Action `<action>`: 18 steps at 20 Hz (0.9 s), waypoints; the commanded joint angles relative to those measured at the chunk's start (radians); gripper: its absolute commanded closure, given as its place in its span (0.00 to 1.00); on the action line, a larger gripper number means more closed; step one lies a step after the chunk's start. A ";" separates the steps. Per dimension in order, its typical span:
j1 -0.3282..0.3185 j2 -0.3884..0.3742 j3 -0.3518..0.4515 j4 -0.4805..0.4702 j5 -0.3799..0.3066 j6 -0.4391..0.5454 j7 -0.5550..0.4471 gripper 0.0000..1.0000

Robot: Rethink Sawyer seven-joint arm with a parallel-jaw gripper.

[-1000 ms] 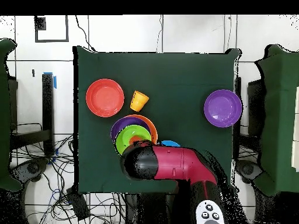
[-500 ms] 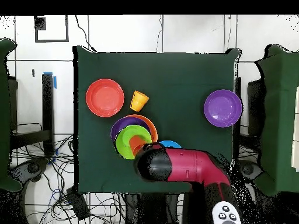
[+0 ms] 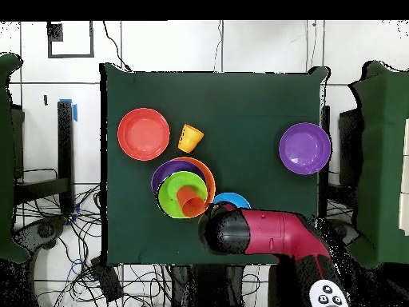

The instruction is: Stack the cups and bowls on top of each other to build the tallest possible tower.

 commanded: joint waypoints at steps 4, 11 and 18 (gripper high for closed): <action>-0.032 0.065 0.142 0.045 -0.107 -0.058 -0.123 0.00; -0.036 0.082 0.154 0.029 -0.132 -0.052 -0.097 0.00; -0.055 0.089 0.169 0.031 -0.148 -0.054 -0.098 0.00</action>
